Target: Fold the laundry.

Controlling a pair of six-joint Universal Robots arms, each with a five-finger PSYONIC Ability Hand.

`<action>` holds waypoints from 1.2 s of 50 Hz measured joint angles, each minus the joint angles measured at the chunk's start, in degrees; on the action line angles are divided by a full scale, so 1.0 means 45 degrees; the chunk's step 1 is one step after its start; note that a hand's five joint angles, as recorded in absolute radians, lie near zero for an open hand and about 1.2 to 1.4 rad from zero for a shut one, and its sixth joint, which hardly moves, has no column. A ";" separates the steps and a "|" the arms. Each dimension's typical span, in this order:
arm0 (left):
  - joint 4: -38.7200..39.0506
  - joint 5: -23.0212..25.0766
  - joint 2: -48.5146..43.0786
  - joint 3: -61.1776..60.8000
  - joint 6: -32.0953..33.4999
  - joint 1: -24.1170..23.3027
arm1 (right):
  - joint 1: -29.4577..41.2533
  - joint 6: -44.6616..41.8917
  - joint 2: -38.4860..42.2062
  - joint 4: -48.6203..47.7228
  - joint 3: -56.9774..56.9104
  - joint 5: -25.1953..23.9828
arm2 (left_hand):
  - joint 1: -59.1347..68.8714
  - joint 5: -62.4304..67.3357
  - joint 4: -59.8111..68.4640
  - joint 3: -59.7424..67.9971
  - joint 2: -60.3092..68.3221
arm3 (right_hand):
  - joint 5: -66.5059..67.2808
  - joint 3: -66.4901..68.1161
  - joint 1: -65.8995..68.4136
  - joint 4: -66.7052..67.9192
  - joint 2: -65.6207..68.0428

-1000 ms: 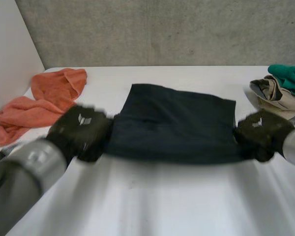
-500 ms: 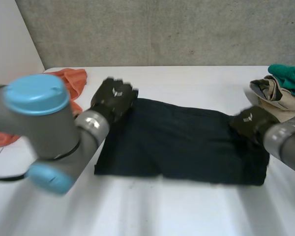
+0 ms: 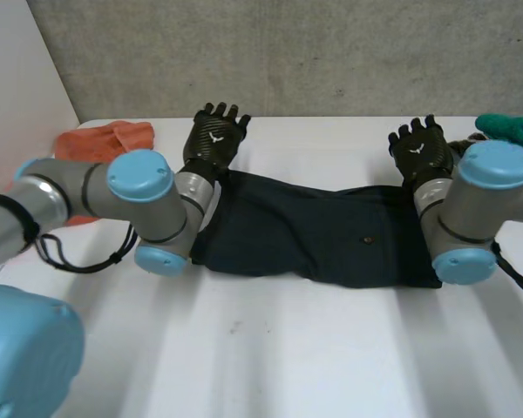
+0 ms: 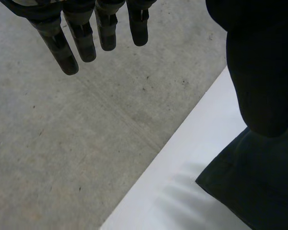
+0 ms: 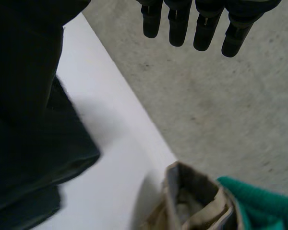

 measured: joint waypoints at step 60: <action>0.0051 -0.0331 0.8318 -0.9366 -0.3288 -0.0075 | 0.3997 -0.4623 -0.2238 -0.1082 0.5134 -0.6019 | -0.0001 0.0000 0.0000 -0.0001 0.0000 | 0.9908 0.9973 0.9759 0.9948 0.9890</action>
